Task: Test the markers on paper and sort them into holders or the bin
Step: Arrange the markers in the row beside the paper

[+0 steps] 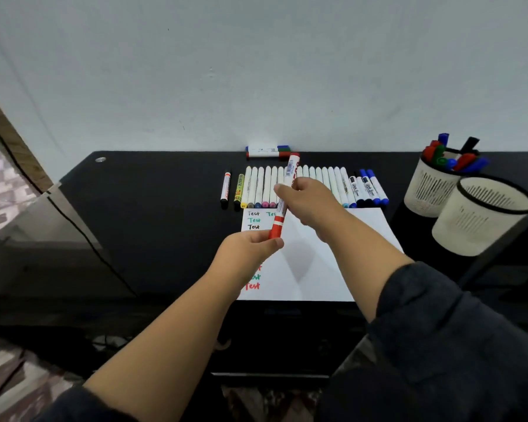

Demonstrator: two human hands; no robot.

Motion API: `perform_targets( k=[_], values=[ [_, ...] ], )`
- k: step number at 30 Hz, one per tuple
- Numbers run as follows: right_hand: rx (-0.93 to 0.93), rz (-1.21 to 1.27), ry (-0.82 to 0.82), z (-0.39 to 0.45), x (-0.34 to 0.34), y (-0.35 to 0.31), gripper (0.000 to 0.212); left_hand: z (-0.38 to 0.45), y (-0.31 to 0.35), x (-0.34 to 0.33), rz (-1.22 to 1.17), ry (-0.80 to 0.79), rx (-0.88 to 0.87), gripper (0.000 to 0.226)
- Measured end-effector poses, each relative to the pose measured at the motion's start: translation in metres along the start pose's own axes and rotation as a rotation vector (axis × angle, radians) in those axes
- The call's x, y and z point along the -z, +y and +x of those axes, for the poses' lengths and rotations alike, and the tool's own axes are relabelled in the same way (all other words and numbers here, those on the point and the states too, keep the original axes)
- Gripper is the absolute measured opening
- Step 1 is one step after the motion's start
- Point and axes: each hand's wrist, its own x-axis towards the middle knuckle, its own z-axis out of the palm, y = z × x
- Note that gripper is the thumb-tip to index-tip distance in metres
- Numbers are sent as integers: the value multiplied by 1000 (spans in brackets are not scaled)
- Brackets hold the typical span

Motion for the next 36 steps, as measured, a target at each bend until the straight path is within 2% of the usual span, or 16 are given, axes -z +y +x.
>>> perform_targets(
  k=[6,13,17,21,29,36],
  values=[
    [-49,198,117,-21,-18,20,11,-12,-15,-4,136,36,-32,29],
    [-177,235,131,-26,-31,37,21,-14,-31,-3,422,108,-130,32],
    [-147,174,141,-21,-37,42,26,-10,-34,-4,590,157,-200,27],
    [-102,153,160,-16,-42,47,22,-6,-36,-3,643,172,-212,27],
    [-173,216,221,-13,-51,53,25,-1,-33,-2,796,171,-219,30],
    [-201,253,217,-9,-52,51,22,-1,-27,2,679,100,-144,36]
  ],
)
